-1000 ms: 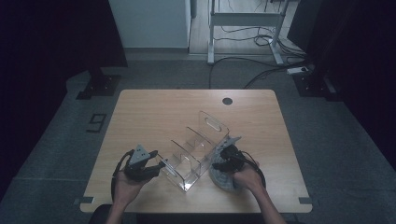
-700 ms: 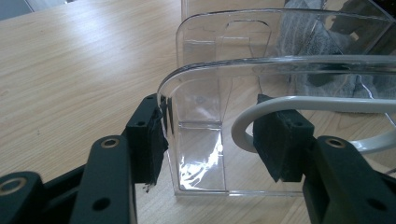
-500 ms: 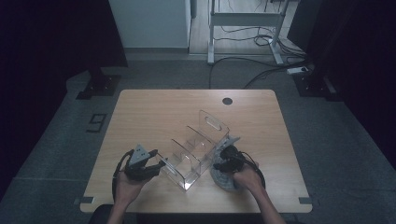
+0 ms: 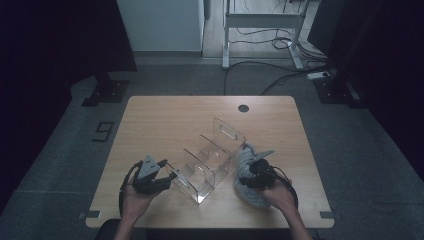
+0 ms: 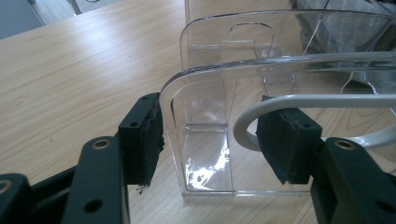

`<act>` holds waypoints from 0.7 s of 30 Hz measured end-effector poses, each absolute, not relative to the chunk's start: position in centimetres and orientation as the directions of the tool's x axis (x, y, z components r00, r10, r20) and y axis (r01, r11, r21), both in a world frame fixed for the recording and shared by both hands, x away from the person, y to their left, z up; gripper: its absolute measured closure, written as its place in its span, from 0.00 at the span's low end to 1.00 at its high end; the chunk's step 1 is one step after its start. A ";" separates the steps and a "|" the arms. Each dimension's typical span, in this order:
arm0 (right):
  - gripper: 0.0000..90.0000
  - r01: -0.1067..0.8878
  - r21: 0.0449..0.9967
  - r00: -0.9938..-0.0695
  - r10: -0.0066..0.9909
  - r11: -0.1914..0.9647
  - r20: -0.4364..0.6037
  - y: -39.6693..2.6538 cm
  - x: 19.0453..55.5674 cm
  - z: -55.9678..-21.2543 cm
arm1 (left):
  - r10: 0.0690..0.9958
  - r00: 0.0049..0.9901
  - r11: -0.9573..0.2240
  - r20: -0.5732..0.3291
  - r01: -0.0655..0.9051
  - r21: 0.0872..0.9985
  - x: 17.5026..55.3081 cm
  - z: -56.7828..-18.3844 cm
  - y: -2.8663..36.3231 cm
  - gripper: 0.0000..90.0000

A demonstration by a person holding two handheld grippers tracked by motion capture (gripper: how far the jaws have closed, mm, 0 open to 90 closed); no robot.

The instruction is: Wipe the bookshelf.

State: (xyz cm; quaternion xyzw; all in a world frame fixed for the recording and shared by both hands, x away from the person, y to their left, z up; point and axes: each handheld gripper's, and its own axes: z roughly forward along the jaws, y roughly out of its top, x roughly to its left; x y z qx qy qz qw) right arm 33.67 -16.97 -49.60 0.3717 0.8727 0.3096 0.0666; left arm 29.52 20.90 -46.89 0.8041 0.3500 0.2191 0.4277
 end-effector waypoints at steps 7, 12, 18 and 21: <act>0.69 0.605 0.615 -0.719 0.680 0.506 0.147 -17.1 32.3 -48.8 | 0.746 0.665 -0.388 0.040 0.385 0.838 29.5 -46.8 20.9 0.50; 0.69 0.590 0.634 -0.740 0.648 0.499 0.178 -16.2 31.7 -48.2 | 0.747 0.664 -0.387 0.039 0.386 0.837 29.4 -46.8 20.8 0.50; 0.68 0.565 0.636 -0.773 0.607 0.526 0.185 -14.5 31.2 -48.2 | 0.745 0.666 -0.386 0.036 0.386 0.838 29.4 -46.8 20.7 0.50; 0.68 0.543 0.634 -0.793 0.585 0.551 0.172 -13.5 31.0 -48.3 | 0.744 0.667 -0.386 0.036 0.385 0.838 29.4 -46.8 20.6 0.51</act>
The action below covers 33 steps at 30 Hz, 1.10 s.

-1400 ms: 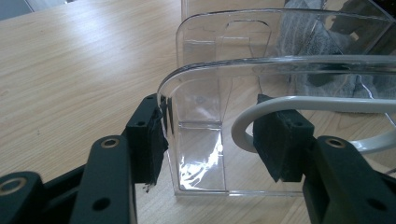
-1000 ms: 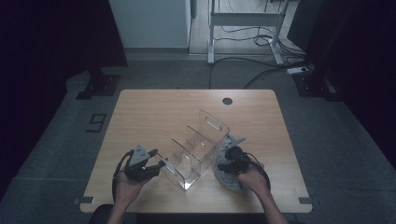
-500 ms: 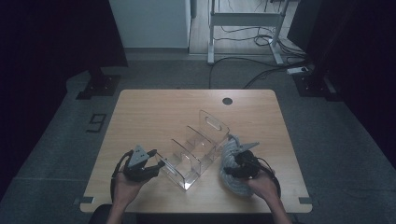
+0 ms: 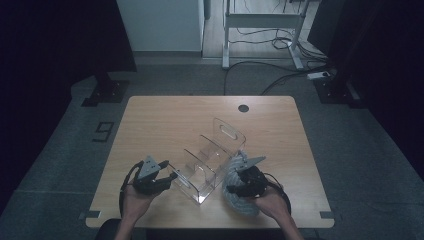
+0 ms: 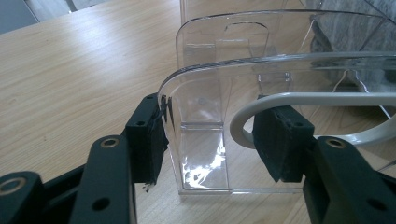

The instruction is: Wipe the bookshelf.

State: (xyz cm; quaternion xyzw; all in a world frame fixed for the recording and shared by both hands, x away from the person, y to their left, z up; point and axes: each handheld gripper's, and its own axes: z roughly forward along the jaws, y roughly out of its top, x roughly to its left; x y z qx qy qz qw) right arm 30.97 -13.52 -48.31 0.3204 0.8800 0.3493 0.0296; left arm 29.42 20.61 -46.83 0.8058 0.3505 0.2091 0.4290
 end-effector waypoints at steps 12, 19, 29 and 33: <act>0.68 0.491 0.651 -0.832 0.534 0.579 0.153 -10.8 30.9 -48.5 | 0.743 0.668 -0.385 0.032 0.388 0.837 29.4 -46.8 20.2 0.51; 0.70 0.476 0.641 -0.828 0.551 0.602 0.098 -10.1 31.2 -48.9 | 0.746 0.666 -0.383 0.031 0.391 0.837 29.7 -46.8 19.8 0.51; 0.71 0.507 0.569 -0.812 0.579 0.647 0.065 -9.2 32.8 -51.3 | 0.754 0.657 -0.374 0.027 0.395 0.839 30.5 -46.9 19.6 0.51; 0.71 0.524 0.563 -0.803 0.591 0.640 0.076 -9.2 33.3 -52.0 | 0.756 0.654 -0.372 0.027 0.395 0.840 30.8 -46.9 19.5 0.51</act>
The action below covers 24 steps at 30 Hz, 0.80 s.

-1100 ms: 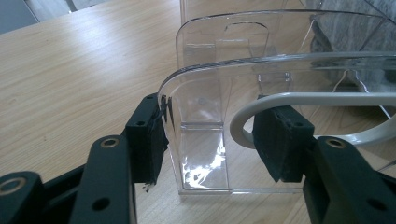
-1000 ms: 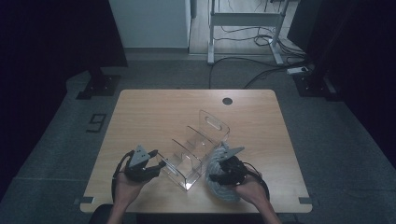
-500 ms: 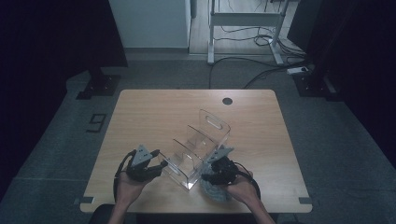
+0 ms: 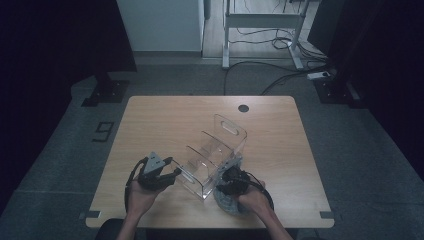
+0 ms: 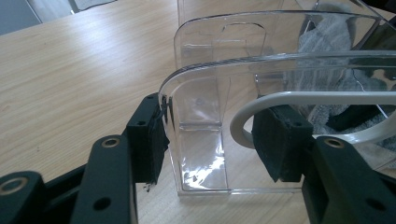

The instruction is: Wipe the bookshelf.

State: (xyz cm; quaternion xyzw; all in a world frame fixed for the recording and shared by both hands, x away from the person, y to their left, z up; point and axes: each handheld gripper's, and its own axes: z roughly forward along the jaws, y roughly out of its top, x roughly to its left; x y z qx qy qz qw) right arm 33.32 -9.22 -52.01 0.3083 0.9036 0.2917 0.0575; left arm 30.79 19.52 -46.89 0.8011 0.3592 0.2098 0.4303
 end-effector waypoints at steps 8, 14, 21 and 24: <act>0.70 0.523 0.562 -0.800 0.596 0.641 0.065 -9.5 33.1 -51.8 | 0.759 0.651 -0.369 0.033 0.387 0.845 30.9 -47.0 19.5 0.51; 0.70 0.528 0.565 -0.797 0.600 0.634 0.071 -10.6 32.4 -51.0 | 0.758 0.651 -0.365 0.033 0.383 0.849 30.9 -47.1 19.6 0.50; 0.70 0.523 0.583 -0.801 0.593 0.622 0.086 -11.5 31.3 -49.9 | 0.758 0.652 -0.363 0.030 0.383 0.849 30.9 -47.1 19.6 0.50; 0.70 0.509 0.594 -0.812 0.577 0.623 0.090 -11.7 30.5 -49.4 | 0.758 0.651 -0.359 0.026 0.384 0.851 30.9 -47.1 19.7 0.51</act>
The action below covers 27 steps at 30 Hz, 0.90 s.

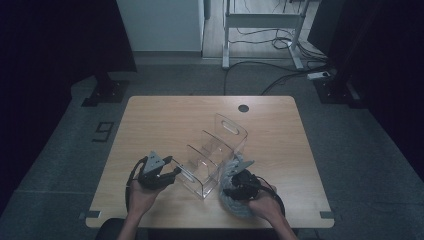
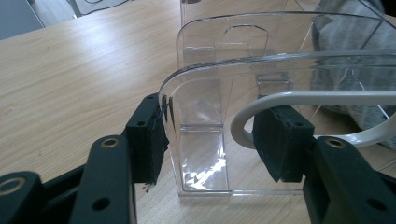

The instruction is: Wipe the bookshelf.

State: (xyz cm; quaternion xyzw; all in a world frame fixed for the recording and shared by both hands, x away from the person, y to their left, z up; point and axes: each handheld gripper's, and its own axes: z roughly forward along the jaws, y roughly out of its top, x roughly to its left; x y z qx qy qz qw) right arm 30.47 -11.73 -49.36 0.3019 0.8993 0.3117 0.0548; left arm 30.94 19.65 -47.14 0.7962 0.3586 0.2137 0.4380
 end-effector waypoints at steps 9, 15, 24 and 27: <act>0.69 0.460 0.604 -0.860 0.495 0.651 0.121 -10.4 28.7 -48.5 | 0.758 0.652 -0.358 0.024 0.385 0.851 31.0 -47.1 19.7 0.51; 0.69 0.433 0.616 -0.884 0.446 0.658 0.144 -8.8 28.1 -48.5 | 0.760 0.649 -0.359 0.024 0.388 0.849 31.0 -47.1 19.6 0.51; 0.68 0.405 0.640 -0.900 0.410 0.653 0.151 -7.0 27.7 -48.5 | 0.768 0.640 -0.360 0.025 0.399 0.843 30.9 -47.0 19.4 0.51; 0.68 0.403 0.643 -0.899 0.412 0.651 0.147 -6.6 27.8 -48.6 | 0.770 0.638 -0.359 0.022 0.404 0.841 30.9 -47.0 19.4 0.51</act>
